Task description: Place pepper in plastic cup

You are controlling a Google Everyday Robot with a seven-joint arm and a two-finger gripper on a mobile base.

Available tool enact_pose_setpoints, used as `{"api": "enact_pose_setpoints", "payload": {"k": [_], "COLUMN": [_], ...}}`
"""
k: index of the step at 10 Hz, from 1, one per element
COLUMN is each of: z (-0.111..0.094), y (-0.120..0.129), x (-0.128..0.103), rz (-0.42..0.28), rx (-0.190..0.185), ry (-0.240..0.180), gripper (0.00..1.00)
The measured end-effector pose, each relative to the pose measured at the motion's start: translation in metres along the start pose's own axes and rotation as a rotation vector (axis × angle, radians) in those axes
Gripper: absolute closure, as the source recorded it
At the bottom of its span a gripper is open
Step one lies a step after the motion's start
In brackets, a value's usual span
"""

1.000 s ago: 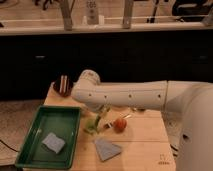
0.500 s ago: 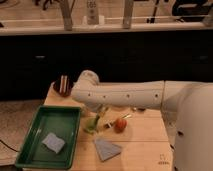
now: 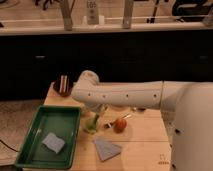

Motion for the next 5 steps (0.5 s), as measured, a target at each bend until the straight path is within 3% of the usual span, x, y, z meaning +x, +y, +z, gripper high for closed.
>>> {"api": "enact_pose_setpoints", "payload": {"k": [5], "z": [0.008], "y": [-0.0059], "x": [0.0004], "rz": [-0.032], "rx": [0.021], "ry": [-0.014], "gripper": [0.97]}}
